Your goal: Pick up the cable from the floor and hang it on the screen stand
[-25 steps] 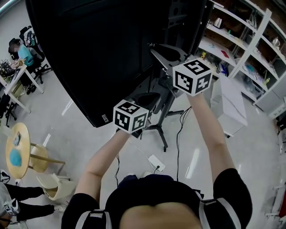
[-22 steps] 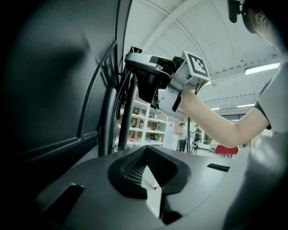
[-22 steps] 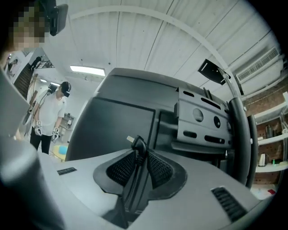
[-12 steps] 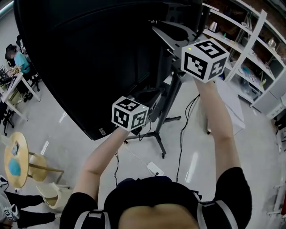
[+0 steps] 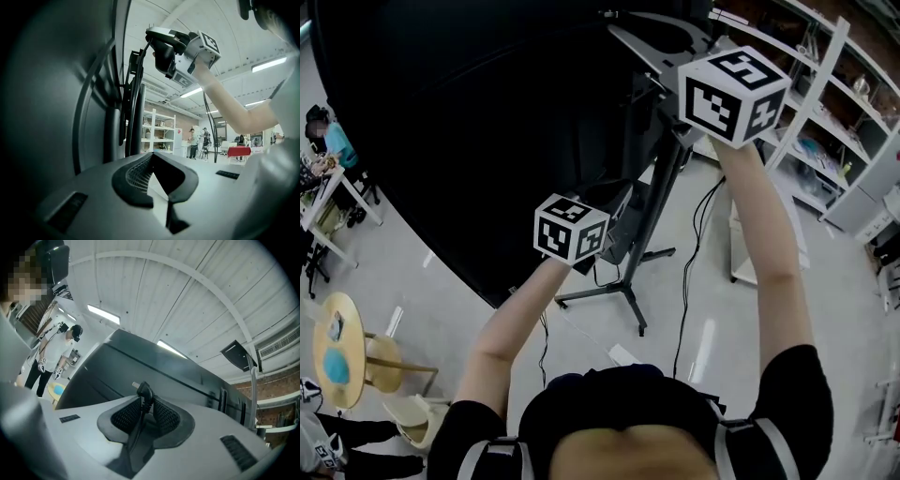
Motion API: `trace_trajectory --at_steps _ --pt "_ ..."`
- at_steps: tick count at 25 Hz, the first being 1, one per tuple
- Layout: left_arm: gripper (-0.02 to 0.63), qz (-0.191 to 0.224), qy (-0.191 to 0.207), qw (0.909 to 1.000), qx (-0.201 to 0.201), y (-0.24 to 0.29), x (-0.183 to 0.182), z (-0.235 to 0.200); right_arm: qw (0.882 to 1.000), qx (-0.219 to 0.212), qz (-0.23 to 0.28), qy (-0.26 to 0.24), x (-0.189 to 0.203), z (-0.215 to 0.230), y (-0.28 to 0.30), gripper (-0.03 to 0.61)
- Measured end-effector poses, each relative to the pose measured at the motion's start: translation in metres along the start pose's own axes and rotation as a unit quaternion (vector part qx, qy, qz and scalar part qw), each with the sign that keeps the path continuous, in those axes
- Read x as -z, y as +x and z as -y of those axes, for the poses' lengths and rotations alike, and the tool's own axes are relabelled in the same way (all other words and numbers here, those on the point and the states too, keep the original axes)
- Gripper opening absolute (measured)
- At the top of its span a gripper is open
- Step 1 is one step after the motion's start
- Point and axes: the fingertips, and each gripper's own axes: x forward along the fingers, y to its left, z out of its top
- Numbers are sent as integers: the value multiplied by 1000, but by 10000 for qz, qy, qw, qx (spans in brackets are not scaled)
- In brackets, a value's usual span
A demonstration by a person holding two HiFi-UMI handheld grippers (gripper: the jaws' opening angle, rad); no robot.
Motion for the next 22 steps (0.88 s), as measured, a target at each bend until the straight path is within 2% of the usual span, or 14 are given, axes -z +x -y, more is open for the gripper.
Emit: trace_trajectory --at_steps 6,13,22 --pt "6 60 122 9997 -207 3 -14 -18 9997 13 -67 -237 -22 7 19 97" --pt "6 232 192 9989 -362 22 -41 -37 9979 240 -147 -575 -38 36 41 97" --pt "6 300 194 9985 -413 34 -67 -53 9940 891 -48 -625 -64 93 36 97"
